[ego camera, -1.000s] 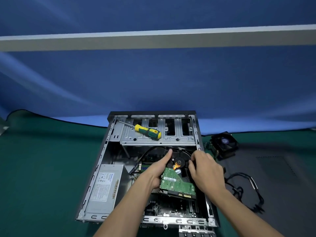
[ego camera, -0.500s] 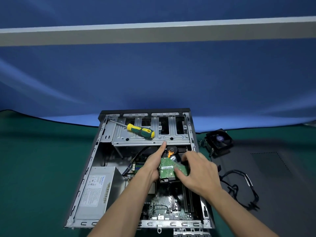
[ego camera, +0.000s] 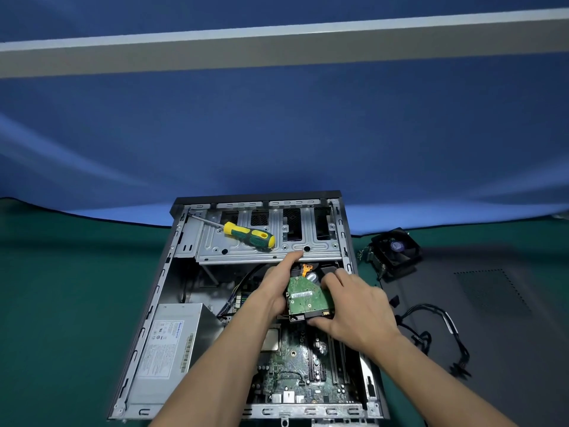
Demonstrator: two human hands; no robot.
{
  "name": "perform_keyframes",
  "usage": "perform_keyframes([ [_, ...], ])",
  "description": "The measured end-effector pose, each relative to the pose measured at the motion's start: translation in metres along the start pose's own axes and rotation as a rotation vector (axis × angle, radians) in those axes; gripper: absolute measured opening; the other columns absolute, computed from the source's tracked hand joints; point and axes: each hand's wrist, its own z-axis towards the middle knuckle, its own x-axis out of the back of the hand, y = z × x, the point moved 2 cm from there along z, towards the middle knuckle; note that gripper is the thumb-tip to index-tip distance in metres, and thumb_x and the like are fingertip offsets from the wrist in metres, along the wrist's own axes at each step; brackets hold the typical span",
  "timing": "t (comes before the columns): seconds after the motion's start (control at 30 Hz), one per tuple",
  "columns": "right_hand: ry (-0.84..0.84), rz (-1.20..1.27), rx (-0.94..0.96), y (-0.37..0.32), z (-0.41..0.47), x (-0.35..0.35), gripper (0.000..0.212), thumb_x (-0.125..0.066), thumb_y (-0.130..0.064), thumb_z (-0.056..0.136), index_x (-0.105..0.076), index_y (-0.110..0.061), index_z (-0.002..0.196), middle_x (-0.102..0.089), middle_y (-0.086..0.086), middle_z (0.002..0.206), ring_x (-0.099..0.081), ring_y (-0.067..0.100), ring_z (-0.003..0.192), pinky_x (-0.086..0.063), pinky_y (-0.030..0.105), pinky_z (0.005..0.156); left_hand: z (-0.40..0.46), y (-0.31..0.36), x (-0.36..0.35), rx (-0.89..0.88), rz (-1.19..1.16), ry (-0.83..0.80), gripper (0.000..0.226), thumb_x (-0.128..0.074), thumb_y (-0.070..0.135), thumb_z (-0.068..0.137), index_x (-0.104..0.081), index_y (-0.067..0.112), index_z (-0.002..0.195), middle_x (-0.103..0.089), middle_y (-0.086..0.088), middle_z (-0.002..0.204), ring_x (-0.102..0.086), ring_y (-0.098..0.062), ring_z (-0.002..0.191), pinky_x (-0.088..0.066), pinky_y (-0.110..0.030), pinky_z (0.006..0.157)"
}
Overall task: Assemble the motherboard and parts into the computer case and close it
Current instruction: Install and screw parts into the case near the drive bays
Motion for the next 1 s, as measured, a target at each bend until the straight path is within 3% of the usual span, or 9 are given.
perform_keyframes([
  [0.3, -0.010, -0.097, 0.004, -0.004, 0.001, -0.002, 0.069, -0.043, -0.079, 0.077, -0.045, -0.022, 0.114, -0.057, -0.005, 0.109, -0.050, 0.016, 0.103, -0.044, 0.032, 0.075, -0.002, 0.003, 0.001, -0.016, 0.114, 0.038, 0.086, -0.071, 0.058, 0.063, -0.053, 0.009, 0.131, -0.058, -0.016, 0.127, -0.058, -0.032, 0.114, -0.045, -0.049, 0.099],
  [0.33, 0.005, -0.114, 0.025, -0.005, 0.000, -0.002, 0.068, -0.042, -0.079, 0.077, -0.046, -0.021, 0.113, -0.058, -0.004, 0.108, -0.050, 0.017, 0.102, -0.043, 0.032, 0.078, -0.002, 0.003, 0.001, -0.012, 0.110, 0.038, 0.085, -0.072, 0.058, 0.064, -0.053, 0.008, 0.130, -0.061, -0.016, 0.124, -0.061, -0.031, 0.109, -0.049, -0.047, 0.095],
  [0.43, 0.100, -0.165, 0.093, -0.008, -0.001, -0.002, 0.068, -0.048, -0.079, 0.072, -0.058, -0.017, 0.099, -0.065, -0.003, 0.091, -0.055, 0.019, 0.090, -0.044, 0.033, 0.078, -0.006, 0.005, 0.003, 0.004, 0.080, 0.029, 0.070, -0.073, 0.053, 0.069, -0.059, 0.007, 0.120, -0.071, -0.014, 0.098, -0.071, -0.024, 0.074, -0.056, -0.032, 0.060],
  [0.5, 0.203, -0.180, 0.076, -0.008, -0.002, 0.000, 0.064, -0.059, -0.077, 0.065, -0.064, -0.017, 0.086, -0.066, -0.003, 0.078, -0.056, 0.020, 0.079, -0.046, 0.034, 0.072, -0.006, 0.007, 0.001, -0.002, 0.063, 0.022, 0.065, -0.073, 0.049, 0.070, -0.061, 0.007, 0.117, -0.071, -0.013, 0.089, -0.070, -0.023, 0.067, -0.054, -0.030, 0.055],
  [0.67, 0.161, -0.030, -0.083, -0.001, 0.002, -0.005, 0.061, -0.055, -0.067, 0.079, -0.056, -0.022, 0.120, -0.063, -0.005, 0.110, -0.046, 0.020, 0.100, -0.035, 0.035, 0.085, -0.004, 0.011, -0.012, -0.014, -0.051, 0.029, 0.067, -0.077, 0.042, 0.068, -0.058, 0.009, 0.124, -0.064, -0.018, 0.117, -0.067, -0.032, 0.093, -0.056, -0.039, 0.071],
  [0.77, 0.131, -0.010, -0.088, -0.001, 0.005, -0.006, 0.061, -0.055, -0.066, 0.081, -0.052, -0.024, 0.125, -0.058, -0.007, 0.118, -0.044, 0.018, 0.106, -0.035, 0.033, 0.087, -0.004, 0.006, -0.013, -0.016, -0.091, 0.063, 0.087, -0.081, 0.050, 0.059, -0.053, 0.011, 0.132, -0.058, -0.017, 0.129, -0.059, -0.035, 0.113, -0.049, -0.048, 0.094],
  [0.83, 0.114, -0.017, -0.094, -0.001, 0.008, -0.007, 0.062, -0.055, -0.066, 0.080, -0.049, -0.024, 0.125, -0.054, -0.006, 0.120, -0.044, 0.018, 0.107, -0.037, 0.033, 0.085, -0.006, 0.006, -0.014, 0.009, -0.091, 0.098, 0.093, -0.081, 0.052, 0.058, -0.049, 0.011, 0.135, -0.056, -0.016, 0.131, -0.056, -0.036, 0.116, -0.046, -0.050, 0.098],
  [0.9, 0.132, -0.025, -0.147, -0.003, 0.012, -0.005, 0.066, -0.059, -0.066, 0.078, -0.042, -0.022, 0.124, -0.047, -0.002, 0.115, -0.047, 0.017, 0.096, -0.041, 0.029, 0.072, -0.013, 0.007, -0.018, 0.052, -0.067, 0.140, 0.084, -0.077, 0.055, 0.065, -0.051, 0.012, 0.132, -0.059, -0.015, 0.126, -0.059, -0.034, 0.111, -0.053, -0.047, 0.084],
  [1.0, 0.200, 0.023, -0.301, -0.002, 0.020, 0.000, 0.061, -0.058, -0.063, 0.080, -0.033, -0.019, 0.115, -0.039, 0.001, 0.107, -0.040, 0.012, 0.073, -0.031, 0.022, 0.052, -0.021, 0.005, -0.018, 0.125, -0.061, 0.161, 0.070, -0.070, 0.056, 0.075, -0.052, 0.013, 0.127, -0.064, -0.016, 0.112, -0.067, -0.030, 0.088, -0.056, -0.037, 0.053],
])
